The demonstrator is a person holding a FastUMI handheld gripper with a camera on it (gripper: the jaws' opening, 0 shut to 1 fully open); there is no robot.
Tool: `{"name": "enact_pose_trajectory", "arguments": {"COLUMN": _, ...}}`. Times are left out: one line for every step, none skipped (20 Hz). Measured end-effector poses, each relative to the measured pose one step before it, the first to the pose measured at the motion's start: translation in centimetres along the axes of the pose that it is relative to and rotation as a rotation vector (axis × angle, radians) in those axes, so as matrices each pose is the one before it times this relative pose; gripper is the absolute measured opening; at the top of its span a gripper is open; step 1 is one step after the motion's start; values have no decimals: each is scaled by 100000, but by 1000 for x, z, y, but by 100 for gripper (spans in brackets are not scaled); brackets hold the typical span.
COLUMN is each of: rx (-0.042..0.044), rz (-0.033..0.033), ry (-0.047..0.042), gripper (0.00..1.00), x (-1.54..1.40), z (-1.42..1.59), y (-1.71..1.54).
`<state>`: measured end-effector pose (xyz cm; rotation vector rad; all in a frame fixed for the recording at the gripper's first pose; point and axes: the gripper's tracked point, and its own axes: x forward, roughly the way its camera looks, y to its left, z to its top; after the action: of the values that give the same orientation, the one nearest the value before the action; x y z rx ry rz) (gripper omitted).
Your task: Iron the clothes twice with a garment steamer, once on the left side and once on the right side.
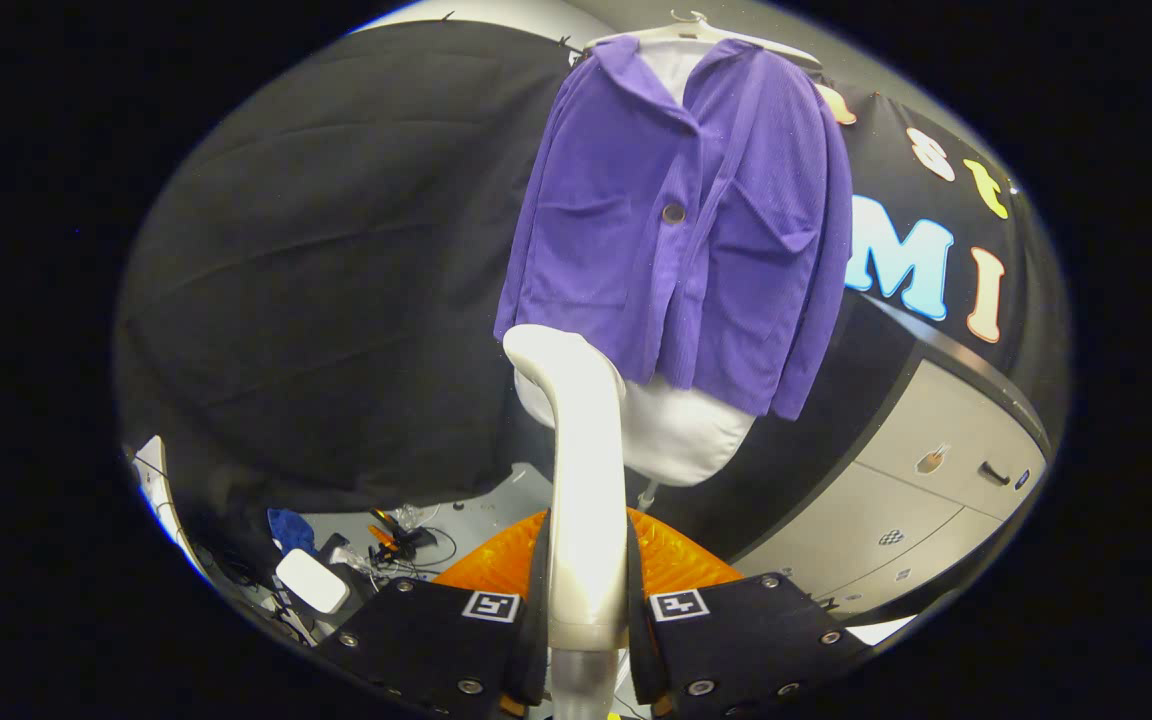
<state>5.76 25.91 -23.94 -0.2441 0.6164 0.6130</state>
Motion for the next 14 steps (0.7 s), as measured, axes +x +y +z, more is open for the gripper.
{"name": "enact_pose_trajectory", "arguments": {"rx": 574, "rz": -236, "ry": -3113, "gripper": 33, "x": -915, "z": 1291, "y": -443}}
{"name": "enact_pose_trajectory", "arguments": {"rx": 428, "rz": -245, "ry": -2905, "gripper": 33, "x": -765, "z": 1360, "y": -414}}
{"name": "enact_pose_trajectory", "arguments": {"rx": 268, "rz": -573, "ry": -3058, "gripper": 33, "x": -800, "z": 1142, "y": -470}}
{"name": "enact_pose_trajectory", "arguments": {"rx": 1128, "rz": -837, "ry": -3797, "gripper": 33, "x": -889, "z": 1444, "y": -626}}
{"name": "enact_pose_trajectory", "arguments": {"rx": 755, "rz": -759, "ry": -2763, "gripper": 33, "x": -862, "z": 1164, "y": -448}}
{"name": "enact_pose_trajectory", "arguments": {"rx": 892, "rz": -687, "ry": -2750, "gripper": 33, "x": -734, "z": 1108, "y": -597}}
{"name": "enact_pose_trajectory", "arguments": {"rx": 753, "rz": -810, "ry": -2887, "gripper": 33, "x": -804, "z": 1054, "y": -725}}
{"name": "enact_pose_trajectory", "arguments": {"rx": 677, "rz": -677, "ry": -1779, "gripper": 33, "x": -979, "z": 945, "y": -706}}
{"name": "enact_pose_trajectory", "arguments": {"rx": 895, "rz": -495, "ry": -1913, "gripper": 33, "x": -921, "z": 773, "y": -567}}
{"name": "enact_pose_trajectory", "arguments": {"rx": 1187, "rz": -866, "ry": -2762, "gripper": 33, "x": -998, "z": 876, "y": -781}}
{"name": "enact_pose_trajectory", "arguments": {"rx": 740, "rz": -1334, "ry": -2040, "gripper": 33, "x": -821, "z": 746, "y": -896}}
{"name": "enact_pose_trajectory", "arguments": {"rx": 737, "rz": -1611, "ry": -1762, "gripper": 33, "x": -823, "z": 726, "y": -971}}
{"name": "enact_pose_trajectory", "arguments": {"rx": 1118, "rz": -1768, "ry": -2380, "gripper": 33, "x": -730, "z": 626, "y": -901}}
{"name": "enact_pose_trajectory", "arguments": {"rx": 1158, "rz": -1890, "ry": -2245, "gripper": 33, "x": -888, "z": 593, "y": -920}}
